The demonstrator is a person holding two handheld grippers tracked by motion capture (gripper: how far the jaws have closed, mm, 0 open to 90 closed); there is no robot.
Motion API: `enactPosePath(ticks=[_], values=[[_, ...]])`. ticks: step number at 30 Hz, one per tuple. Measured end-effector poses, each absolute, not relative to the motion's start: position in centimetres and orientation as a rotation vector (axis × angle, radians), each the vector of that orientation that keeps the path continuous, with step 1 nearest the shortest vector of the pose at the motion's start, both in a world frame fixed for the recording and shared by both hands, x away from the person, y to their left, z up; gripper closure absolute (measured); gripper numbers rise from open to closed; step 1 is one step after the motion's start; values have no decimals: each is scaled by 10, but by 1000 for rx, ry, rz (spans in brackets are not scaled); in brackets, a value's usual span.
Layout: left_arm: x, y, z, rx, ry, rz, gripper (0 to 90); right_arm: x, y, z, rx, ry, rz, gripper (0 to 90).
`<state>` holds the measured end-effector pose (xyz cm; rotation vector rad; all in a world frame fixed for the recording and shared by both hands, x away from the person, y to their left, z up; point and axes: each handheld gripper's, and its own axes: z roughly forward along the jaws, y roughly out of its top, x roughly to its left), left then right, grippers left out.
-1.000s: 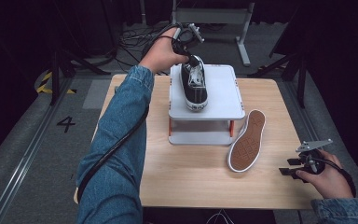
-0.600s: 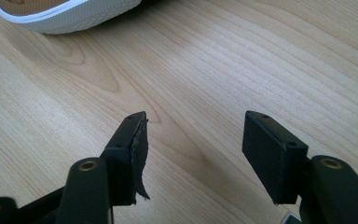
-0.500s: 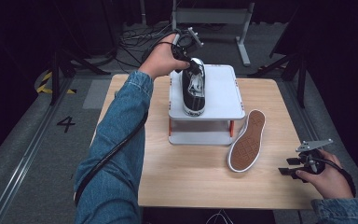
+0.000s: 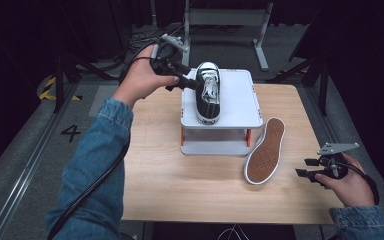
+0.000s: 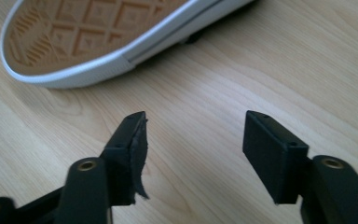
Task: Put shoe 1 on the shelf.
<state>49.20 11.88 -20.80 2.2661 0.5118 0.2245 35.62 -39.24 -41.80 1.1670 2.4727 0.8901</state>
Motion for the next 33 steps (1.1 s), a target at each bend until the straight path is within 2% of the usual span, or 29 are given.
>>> enactPosePath(ticks=[7, 8, 11, 13, 14, 15, 18, 25, 33], values=[[462, 152, -217, 2241, 558, 250, 355, 373, -377, -406, 1179, 2491, 927, 444], [459, 155, -218, 2240, 562, 256, 355, 376, -374, -405, 1179, 2491, 940, 471], [448, 166, -225, 2235, 586, 259, 348, 381, -368, -403, 1171, 2520, 934, 619], [442, 172, -233, 2246, 667, 269, 348, 386, -363, -403, 1130, 2538, 914, 709], [439, 174, -237, 2275, 690, 309, 346, 391, -359, -403, 1108, 2534, 907, 807], [437, 175, -241, 2281, 707, 324, 346, 391, -359, -403, 1108, 2534, 907, 807], [429, 184, -259, 2262, 744, 314, 339, 398, -352, -402, 1121, 2532, 876, 892], [417, 196, -290, 2250, 795, 332, 320, 405, -338, -397, 1076, 2526, 924, 900], [401, 200, -325, 2239, 860, 312, 306, 410, -327, -407, 1076, 2556, 826, 882]])
